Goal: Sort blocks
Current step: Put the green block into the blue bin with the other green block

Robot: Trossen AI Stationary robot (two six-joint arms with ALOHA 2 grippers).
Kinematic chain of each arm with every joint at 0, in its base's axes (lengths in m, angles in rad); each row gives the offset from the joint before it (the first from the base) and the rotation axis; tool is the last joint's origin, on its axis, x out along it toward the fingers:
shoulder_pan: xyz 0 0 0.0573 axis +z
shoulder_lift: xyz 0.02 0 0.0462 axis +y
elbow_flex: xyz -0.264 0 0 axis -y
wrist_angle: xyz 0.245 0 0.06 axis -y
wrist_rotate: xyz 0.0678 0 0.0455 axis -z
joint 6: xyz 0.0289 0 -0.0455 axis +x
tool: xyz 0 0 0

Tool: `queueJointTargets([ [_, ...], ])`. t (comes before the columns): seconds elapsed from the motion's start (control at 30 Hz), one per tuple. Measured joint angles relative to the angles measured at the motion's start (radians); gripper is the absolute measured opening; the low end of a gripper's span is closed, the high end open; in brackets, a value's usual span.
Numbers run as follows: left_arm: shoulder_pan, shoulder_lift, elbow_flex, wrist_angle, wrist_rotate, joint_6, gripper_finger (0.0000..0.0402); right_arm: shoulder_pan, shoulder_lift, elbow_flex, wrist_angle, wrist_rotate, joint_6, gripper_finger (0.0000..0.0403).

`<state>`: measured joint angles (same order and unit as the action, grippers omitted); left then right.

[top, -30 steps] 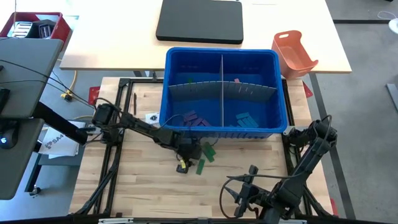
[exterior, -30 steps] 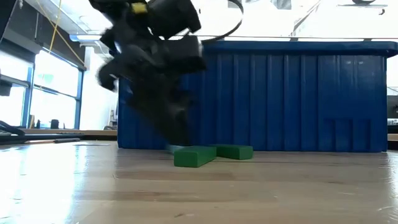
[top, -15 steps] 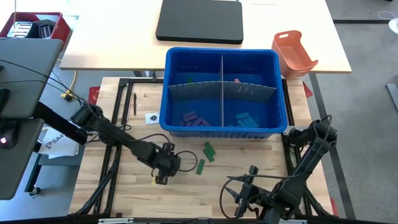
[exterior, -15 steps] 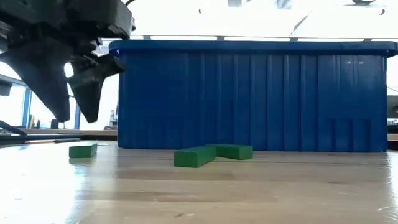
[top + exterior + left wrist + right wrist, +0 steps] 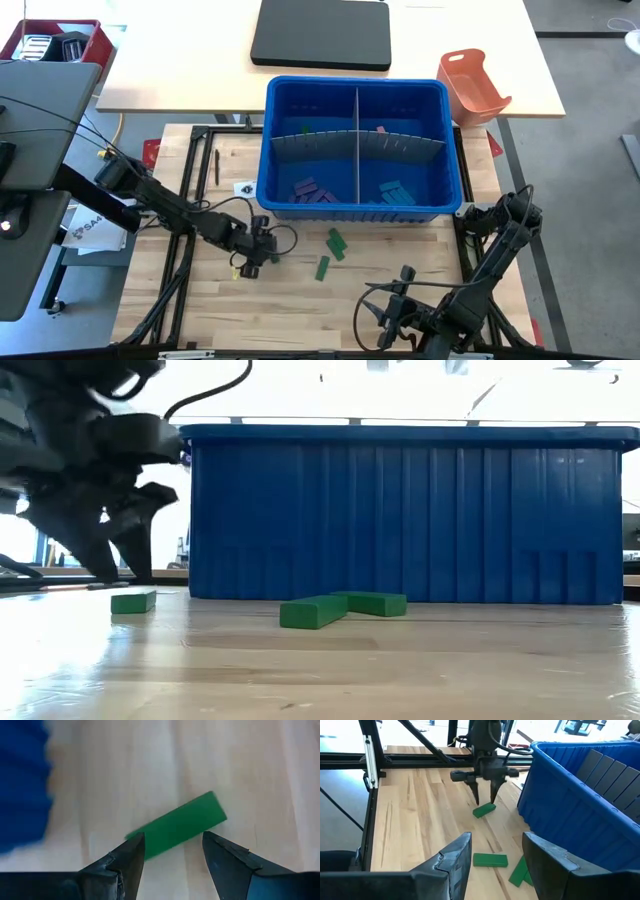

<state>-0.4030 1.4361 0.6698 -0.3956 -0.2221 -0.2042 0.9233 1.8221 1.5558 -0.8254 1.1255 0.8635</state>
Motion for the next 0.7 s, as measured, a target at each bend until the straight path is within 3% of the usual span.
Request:
queueJointTargets([
  [0.13, 0.001, 0.013, -0.058, 0.135, 0.006, 0.169, 0.0193, -0.001, 0.000, 0.000, -0.001, 0.000, 0.000, 0.0171],
  [0.27, 0.017, 0.021, -0.059, 0.126, 0.005, 0.118, 0.0193, -0.001, 0.000, 0.000, -0.001, 0.000, 0.016, 0.0171],
  [0.37, 0.019, 0.019, -0.057, 0.113, 0.042, -0.034, 0.0193, -0.001, 0.000, 0.000, -0.001, 0.000, 0.019, 0.0171],
  [0.57, 0.012, 0.020, -0.058, 0.221, 0.143, -0.606, 0.0193, -0.001, 0.000, 0.000, -0.001, 0.009, 0.019, 0.0171],
  [0.63, -0.006, 0.026, -0.063, 0.318, 0.141, -0.673, 0.0193, -0.002, 0.000, 0.000, -0.001, 0.010, 0.015, 0.0171],
  [0.7, -0.022, 0.020, -0.060, 0.409, 0.131, -0.631, 0.0193, -0.003, 0.000, 0.000, -0.001, 0.010, 0.011, 0.0171],
])
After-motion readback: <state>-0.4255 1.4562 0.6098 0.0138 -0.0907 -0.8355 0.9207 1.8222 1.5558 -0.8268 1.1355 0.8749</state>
